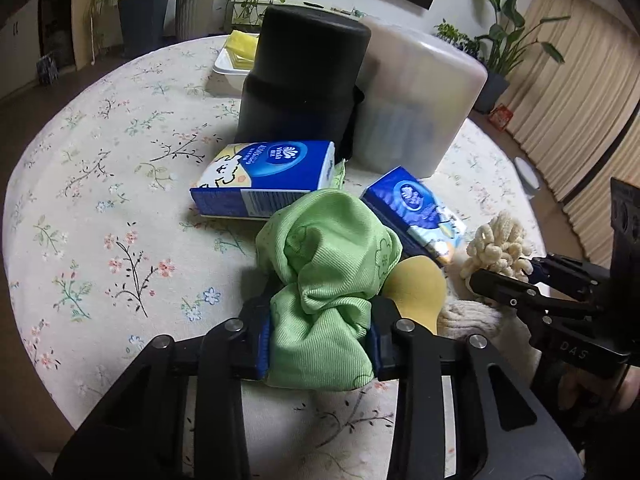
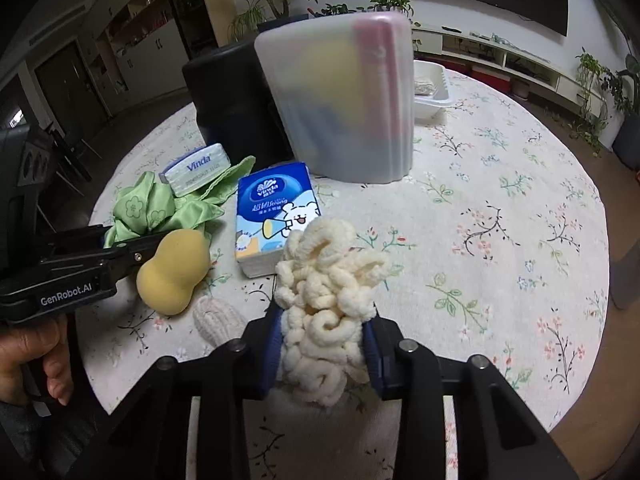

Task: Organize soft objects
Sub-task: 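Carry the green cloth and cream scrubber over the white tray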

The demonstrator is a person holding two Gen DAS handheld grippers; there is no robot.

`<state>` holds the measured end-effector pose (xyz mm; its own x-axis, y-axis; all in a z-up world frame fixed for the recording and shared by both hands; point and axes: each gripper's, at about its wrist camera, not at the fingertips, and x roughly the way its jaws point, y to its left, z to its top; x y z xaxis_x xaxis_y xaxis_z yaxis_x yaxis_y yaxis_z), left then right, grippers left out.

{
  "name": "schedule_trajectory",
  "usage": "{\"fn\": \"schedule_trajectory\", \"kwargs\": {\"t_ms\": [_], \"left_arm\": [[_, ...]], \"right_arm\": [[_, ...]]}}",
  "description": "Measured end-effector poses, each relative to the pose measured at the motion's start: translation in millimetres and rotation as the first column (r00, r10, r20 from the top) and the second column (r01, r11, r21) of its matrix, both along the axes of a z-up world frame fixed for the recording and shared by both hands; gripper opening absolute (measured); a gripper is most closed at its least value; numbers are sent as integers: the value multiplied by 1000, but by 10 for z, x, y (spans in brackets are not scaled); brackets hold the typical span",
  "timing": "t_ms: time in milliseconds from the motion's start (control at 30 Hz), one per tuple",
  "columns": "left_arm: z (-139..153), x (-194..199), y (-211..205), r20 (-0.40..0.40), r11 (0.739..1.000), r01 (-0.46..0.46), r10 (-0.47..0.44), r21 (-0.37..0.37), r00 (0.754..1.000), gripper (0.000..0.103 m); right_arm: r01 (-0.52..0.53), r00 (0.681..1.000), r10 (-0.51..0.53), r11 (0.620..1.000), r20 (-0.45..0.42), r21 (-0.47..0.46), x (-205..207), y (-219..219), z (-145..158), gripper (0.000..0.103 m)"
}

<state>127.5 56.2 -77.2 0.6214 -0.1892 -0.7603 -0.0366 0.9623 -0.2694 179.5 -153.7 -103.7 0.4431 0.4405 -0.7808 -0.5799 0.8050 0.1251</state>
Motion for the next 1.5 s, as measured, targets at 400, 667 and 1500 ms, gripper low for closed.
{"fn": "schedule_trajectory", "kwargs": {"t_ms": [400,667,1500], "left_arm": [[84,-242,123,26,993,10,-7,-120,1000,31],[227,-382,271,146,949,109,-68,-295,987,31],[927,289,986,191,997,-41,29,58,981,31]], "right_arm": [[27,999,-28,998,17,57,-26,-223,149,34],[44,999,-44,995,1,85,12,-355,175,34],[112,992,-112,994,54,2,671,-832,550,34]]}}
